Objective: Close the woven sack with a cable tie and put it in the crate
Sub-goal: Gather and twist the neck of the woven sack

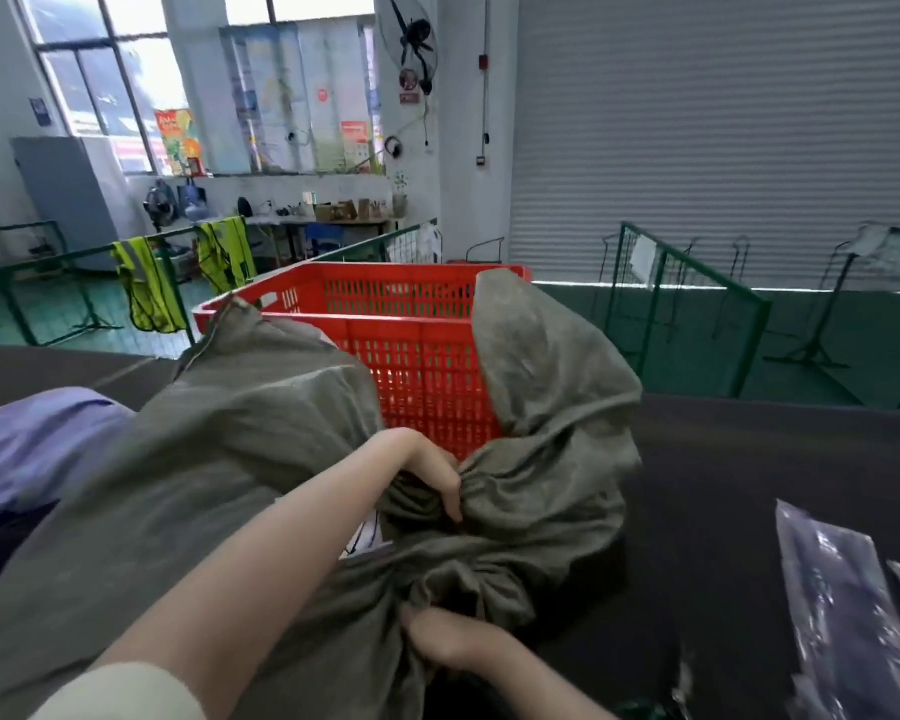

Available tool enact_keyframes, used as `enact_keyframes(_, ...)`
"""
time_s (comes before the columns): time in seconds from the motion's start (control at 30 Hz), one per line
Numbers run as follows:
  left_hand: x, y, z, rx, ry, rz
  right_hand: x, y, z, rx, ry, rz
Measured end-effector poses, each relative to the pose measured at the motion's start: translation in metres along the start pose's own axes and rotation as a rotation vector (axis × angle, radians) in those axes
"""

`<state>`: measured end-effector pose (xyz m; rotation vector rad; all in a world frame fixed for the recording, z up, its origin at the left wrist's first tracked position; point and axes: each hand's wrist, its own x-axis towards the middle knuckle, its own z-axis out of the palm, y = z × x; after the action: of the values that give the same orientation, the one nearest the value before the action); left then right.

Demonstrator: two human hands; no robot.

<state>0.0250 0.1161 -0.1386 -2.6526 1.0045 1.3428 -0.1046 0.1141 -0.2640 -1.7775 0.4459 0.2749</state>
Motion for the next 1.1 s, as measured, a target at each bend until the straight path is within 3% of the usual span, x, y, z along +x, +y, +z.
enact_keyframes(0.13,0.017,0.006,0.029,0.052,-0.217,-0.061,0.003,0.003,0.011,-0.124,-0.044,-0.006)
enact_keyframes(0.23,0.026,0.007,0.054,0.319,-0.092,-0.020,0.010,0.011,0.005,-0.149,-0.099,-0.020)
enact_keyframes(0.33,0.026,-0.006,0.052,0.311,0.120,0.024,0.010,0.027,-0.003,-0.026,-0.132,-0.053)
enact_keyframes(0.47,0.023,-0.030,0.042,0.134,0.250,0.014,-0.008,0.037,-0.023,0.488,-0.156,0.020)
enact_keyframes(0.57,0.020,-0.037,0.036,-0.059,0.274,0.026,-0.008,0.053,-0.039,1.097,-0.070,0.103)
enact_keyframes(0.63,0.016,-0.036,0.038,-0.160,0.274,0.023,-0.006,0.056,-0.043,1.496,-0.031,0.062)
enact_keyframes(0.73,0.017,-0.040,0.042,-0.230,0.234,0.042,0.000,0.038,-0.053,1.746,0.070,-0.071)
enact_keyframes(0.83,0.026,-0.046,0.039,-0.331,0.199,0.046,-0.001,0.002,-0.079,1.689,0.199,-0.309)
enact_keyframes(0.93,0.026,-0.042,0.037,-0.308,0.176,0.065,-0.010,-0.018,-0.103,1.328,0.334,-0.462)
enact_keyframes(1.0,0.020,-0.031,0.040,-0.243,0.126,0.043,-0.010,-0.004,-0.109,1.102,0.540,-0.353)
enact_keyframes(1.1,0.022,-0.013,0.046,-0.109,-0.021,-0.112,0.003,0.045,-0.114,1.055,0.831,0.042)
